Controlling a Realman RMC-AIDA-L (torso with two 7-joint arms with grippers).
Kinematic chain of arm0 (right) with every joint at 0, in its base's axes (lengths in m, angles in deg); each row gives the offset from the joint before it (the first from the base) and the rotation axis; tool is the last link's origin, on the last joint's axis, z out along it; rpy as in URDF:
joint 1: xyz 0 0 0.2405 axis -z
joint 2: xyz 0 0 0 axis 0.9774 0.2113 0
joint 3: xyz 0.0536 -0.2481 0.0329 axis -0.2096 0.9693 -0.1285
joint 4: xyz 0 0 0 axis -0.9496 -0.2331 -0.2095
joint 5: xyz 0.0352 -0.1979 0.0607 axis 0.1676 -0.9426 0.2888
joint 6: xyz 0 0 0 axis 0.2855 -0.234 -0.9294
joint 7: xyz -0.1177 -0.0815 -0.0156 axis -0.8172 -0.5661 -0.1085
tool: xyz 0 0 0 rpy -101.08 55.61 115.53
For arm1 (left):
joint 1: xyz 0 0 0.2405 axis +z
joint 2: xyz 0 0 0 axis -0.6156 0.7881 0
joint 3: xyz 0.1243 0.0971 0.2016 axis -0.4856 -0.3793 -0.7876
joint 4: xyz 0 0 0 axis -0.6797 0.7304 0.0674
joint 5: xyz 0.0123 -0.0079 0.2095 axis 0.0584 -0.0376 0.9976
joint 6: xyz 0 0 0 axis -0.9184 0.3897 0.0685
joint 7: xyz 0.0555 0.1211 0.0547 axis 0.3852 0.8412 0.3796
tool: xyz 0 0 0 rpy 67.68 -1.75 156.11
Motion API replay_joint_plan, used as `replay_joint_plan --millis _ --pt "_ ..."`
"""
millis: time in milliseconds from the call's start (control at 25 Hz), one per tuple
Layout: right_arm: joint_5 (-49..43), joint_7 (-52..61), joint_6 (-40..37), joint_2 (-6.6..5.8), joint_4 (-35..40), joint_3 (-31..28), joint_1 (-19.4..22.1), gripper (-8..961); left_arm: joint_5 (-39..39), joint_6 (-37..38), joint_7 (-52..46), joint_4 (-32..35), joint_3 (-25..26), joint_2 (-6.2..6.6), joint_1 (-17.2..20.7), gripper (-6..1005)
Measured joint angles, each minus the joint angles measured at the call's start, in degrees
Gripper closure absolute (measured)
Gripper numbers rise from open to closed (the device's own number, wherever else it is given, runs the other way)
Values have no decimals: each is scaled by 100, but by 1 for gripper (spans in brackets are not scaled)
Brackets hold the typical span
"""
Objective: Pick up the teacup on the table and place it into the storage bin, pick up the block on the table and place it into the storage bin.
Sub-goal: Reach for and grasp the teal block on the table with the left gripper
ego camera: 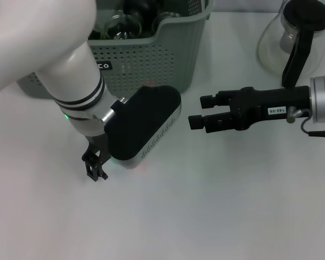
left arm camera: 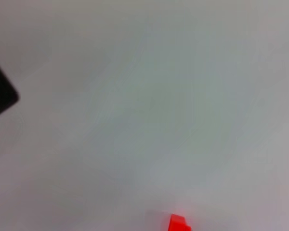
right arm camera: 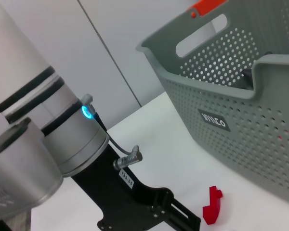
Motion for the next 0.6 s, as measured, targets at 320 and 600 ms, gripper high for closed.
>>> replay_joint_plan --millis 320,600 --pt "-1 38 73 13 -4 0 12 69 64 -99 14 -539 2 -3 -381 114" --pt "2 38 131 15 -5 0 41 69 108 -210 25 -932 -7 -11 -642 136"
